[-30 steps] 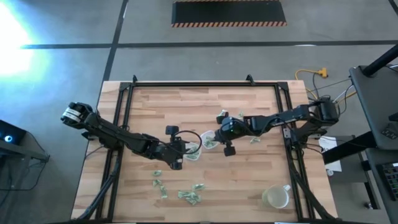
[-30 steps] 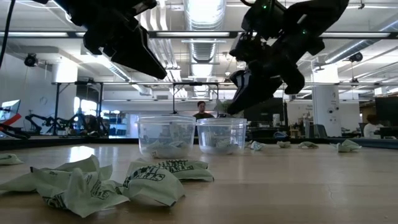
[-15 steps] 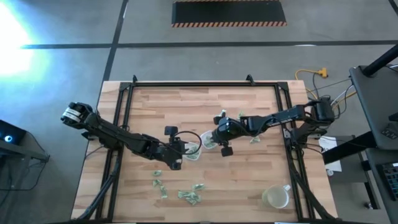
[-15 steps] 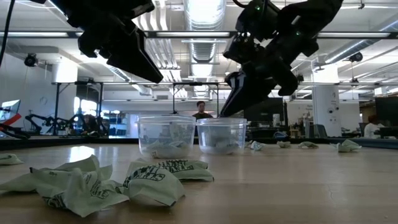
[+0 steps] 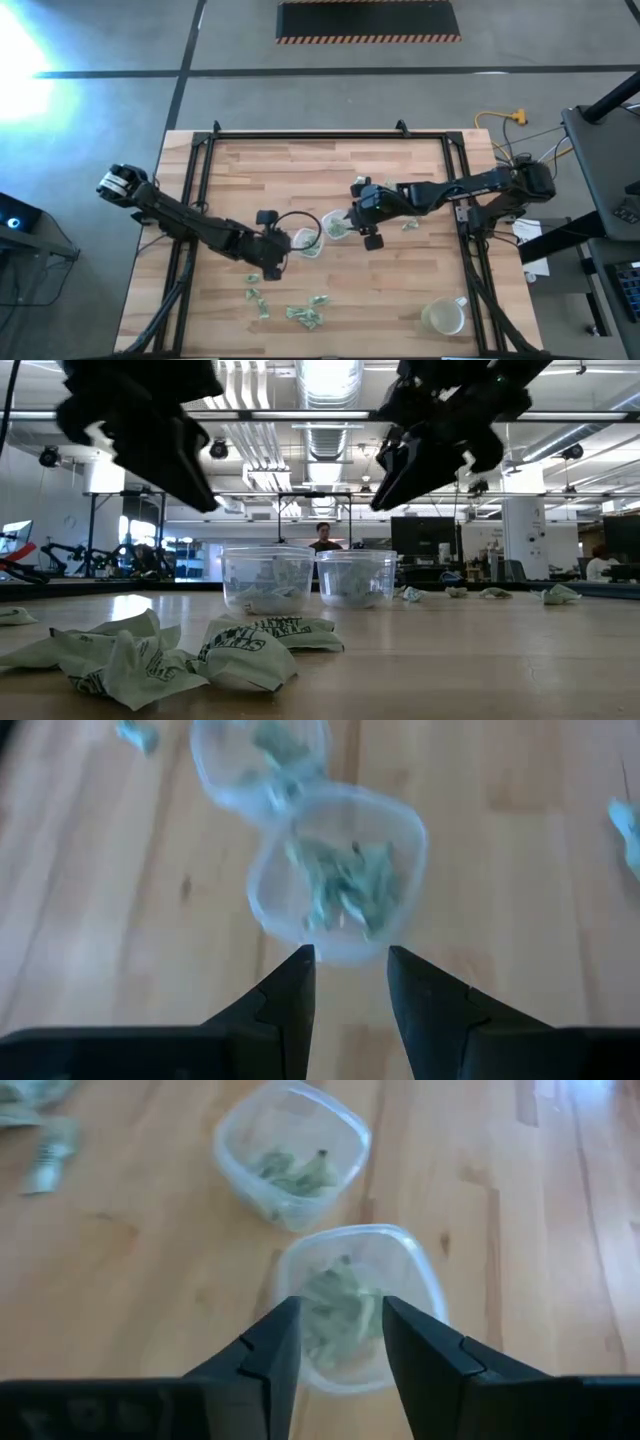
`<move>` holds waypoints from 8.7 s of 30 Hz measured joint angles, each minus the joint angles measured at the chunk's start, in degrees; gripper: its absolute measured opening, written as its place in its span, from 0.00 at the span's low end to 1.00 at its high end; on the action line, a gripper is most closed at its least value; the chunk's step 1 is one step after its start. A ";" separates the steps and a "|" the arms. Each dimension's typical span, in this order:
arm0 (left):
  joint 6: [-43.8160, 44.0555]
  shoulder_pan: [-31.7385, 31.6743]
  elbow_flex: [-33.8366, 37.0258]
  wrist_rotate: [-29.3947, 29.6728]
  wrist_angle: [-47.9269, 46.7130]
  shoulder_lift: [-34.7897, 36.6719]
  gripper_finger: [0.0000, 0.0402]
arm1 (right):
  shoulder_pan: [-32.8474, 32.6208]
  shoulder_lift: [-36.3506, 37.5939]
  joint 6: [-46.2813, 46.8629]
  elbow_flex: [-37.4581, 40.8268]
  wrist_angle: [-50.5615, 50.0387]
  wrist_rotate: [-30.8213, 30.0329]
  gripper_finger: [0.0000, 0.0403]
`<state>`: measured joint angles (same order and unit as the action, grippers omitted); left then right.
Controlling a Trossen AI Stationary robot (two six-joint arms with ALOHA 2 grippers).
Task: Pick and place items into bin
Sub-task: Put the stevia packet into the left bin, then put the stevia packet into the right bin
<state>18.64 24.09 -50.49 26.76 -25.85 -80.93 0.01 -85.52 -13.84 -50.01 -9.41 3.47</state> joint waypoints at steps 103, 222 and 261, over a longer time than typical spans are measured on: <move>-15.87 -2.43 -4.46 9.78 9.90 -8.21 0.03 | -8.26 13.16 12.36 5.94 -8.85 -0.42 0.18; -14.54 -7.49 -4.21 2.13 13.21 -8.21 0.37 | 24.54 1.55 34.59 12.83 -24.55 -14.89 0.40; -14.54 -7.49 -4.21 1.91 13.36 -8.19 0.37 | 25.36 -1.55 27.57 9.33 -20.06 -11.55 0.19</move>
<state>4.10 16.60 -54.70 28.67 -12.49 -89.12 25.36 -87.07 13.74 -40.69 -29.47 -8.08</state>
